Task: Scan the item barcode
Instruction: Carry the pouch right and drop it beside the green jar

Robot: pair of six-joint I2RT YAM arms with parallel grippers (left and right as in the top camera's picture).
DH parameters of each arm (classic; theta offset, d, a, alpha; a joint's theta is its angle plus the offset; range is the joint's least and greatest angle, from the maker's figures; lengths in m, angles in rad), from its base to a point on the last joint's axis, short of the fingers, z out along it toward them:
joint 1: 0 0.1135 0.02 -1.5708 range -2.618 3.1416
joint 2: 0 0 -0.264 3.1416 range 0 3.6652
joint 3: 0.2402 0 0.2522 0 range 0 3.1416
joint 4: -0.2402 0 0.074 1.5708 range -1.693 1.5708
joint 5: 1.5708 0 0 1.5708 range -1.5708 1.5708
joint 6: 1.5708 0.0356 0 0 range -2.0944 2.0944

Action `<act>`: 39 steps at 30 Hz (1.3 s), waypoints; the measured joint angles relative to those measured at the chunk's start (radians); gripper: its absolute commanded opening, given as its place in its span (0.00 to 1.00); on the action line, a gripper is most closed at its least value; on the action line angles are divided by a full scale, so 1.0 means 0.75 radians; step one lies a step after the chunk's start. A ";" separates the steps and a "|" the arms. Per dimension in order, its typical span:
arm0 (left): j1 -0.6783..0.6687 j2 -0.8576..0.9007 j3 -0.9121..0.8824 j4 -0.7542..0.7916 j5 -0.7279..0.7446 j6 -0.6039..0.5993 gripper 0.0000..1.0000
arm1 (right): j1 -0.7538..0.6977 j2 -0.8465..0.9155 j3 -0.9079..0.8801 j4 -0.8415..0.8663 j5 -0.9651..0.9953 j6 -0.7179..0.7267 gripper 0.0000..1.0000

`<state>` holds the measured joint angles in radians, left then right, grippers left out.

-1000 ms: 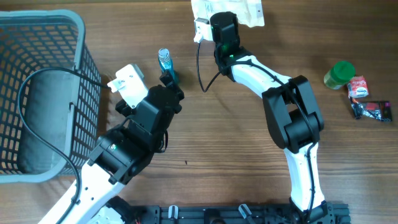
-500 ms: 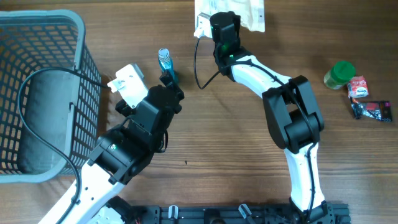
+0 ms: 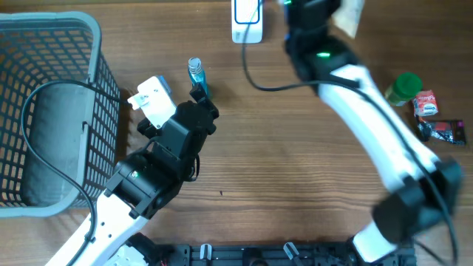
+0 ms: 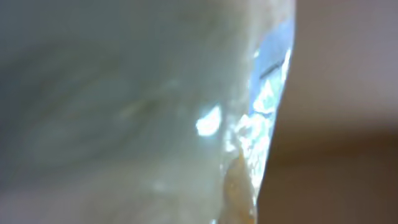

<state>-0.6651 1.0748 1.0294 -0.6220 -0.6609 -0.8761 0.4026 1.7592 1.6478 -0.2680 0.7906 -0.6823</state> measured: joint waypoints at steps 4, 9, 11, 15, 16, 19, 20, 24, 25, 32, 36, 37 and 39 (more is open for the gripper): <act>0.001 0.001 0.000 -0.001 -0.001 0.000 1.00 | -0.205 -0.157 0.018 -0.568 -0.041 0.489 0.05; 0.001 0.001 0.000 0.001 -0.001 0.000 1.00 | -0.512 -0.160 -0.011 -1.033 -0.077 1.067 0.05; 0.000 0.001 0.000 0.000 -0.001 -0.001 1.00 | -0.608 -0.160 -0.031 -1.139 -0.092 1.248 0.04; 0.000 0.001 0.000 0.000 -0.001 0.000 1.00 | -0.764 -0.160 -0.111 -1.143 -0.111 1.528 0.05; 0.000 0.001 0.000 0.000 -0.001 0.000 1.00 | -0.800 -0.161 -0.156 -1.089 -0.120 1.571 0.05; 0.000 0.001 0.000 -0.001 -0.001 0.000 1.00 | -0.891 -0.158 -0.309 -0.950 -0.175 1.631 0.05; 0.000 0.001 0.000 0.000 -0.001 0.000 1.00 | -0.911 -0.158 -0.356 -0.909 -0.188 1.643 0.05; 0.000 0.001 0.000 0.000 -0.001 0.000 1.00 | -1.003 -0.155 -0.578 -0.782 -0.240 1.698 0.17; 0.000 0.001 0.000 0.000 -0.001 -0.001 1.00 | -1.018 -0.154 -0.600 -0.772 -0.248 1.704 0.38; 0.000 0.001 0.000 0.000 -0.001 0.000 1.00 | -1.106 -0.153 -0.630 -0.689 -0.395 1.656 1.00; 0.000 0.001 0.000 0.000 -0.001 0.000 1.00 | -1.089 -0.156 -0.622 -0.729 -0.466 1.620 1.00; 0.000 0.001 0.000 0.000 -0.001 0.000 1.00 | -1.082 -0.161 -0.613 -0.751 -0.477 1.620 1.00; 0.000 0.001 0.000 0.002 -0.001 0.000 1.00 | -1.053 -0.191 -0.572 -0.804 -0.499 1.615 1.00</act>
<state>-0.6651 1.0752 1.0294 -0.6205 -0.6613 -0.8761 -0.3870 1.6161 1.2190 -0.8707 0.4160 0.5289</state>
